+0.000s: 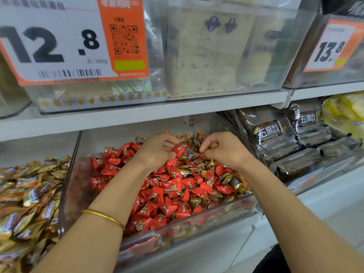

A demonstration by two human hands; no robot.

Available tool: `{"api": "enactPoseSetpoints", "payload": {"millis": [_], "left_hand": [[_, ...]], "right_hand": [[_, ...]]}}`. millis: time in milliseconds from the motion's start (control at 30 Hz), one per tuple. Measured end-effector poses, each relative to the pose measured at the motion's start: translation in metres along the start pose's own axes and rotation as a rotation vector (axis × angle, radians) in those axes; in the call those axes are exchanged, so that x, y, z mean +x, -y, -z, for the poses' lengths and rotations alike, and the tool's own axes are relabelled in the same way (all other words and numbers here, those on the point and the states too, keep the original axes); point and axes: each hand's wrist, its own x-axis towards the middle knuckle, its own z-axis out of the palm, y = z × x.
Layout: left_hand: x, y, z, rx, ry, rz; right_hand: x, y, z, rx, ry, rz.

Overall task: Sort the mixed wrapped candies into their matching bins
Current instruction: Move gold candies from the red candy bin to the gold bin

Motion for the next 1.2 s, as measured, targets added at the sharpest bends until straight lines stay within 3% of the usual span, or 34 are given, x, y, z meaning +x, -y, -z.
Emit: {"api": "enactPoseSetpoints", "payload": {"millis": [167, 300, 467, 700, 767, 867, 933, 1067, 1200], "left_hand": [[0.002, 0.003, 0.004, 0.004, -0.012, 0.031], [0.0, 0.003, 0.005, 0.108, -0.004, 0.074], [0.002, 0.005, 0.005, 0.101, -0.049, 0.074], [0.009, 0.007, 0.006, -0.289, -0.075, 0.15], [0.008, 0.003, 0.005, -0.373, -0.077, 0.147], [0.007, 0.001, 0.006, -0.303, -0.108, 0.127], [0.005, -0.002, 0.009, -0.18, -0.078, 0.113], [-0.004, -0.008, 0.019, 0.157, 0.105, 0.098], [-0.009, -0.001, 0.027, 0.377, 0.327, 0.086]], "right_hand": [[0.01, -0.003, -0.019, -0.494, 0.15, 0.064], [0.014, -0.005, -0.023, -0.572, 0.159, 0.058], [0.015, -0.007, -0.011, -0.115, 0.082, -0.056], [0.006, -0.007, 0.0, 0.344, -0.039, -0.089], [0.008, -0.006, 0.0, 0.389, -0.076, -0.071], [0.012, -0.005, -0.002, 0.42, -0.056, -0.106], [0.016, -0.005, -0.005, 0.276, -0.053, -0.094], [0.029, -0.011, -0.016, -0.274, 0.068, 0.004], [0.035, -0.014, -0.027, -0.43, 0.084, 0.005]]}}
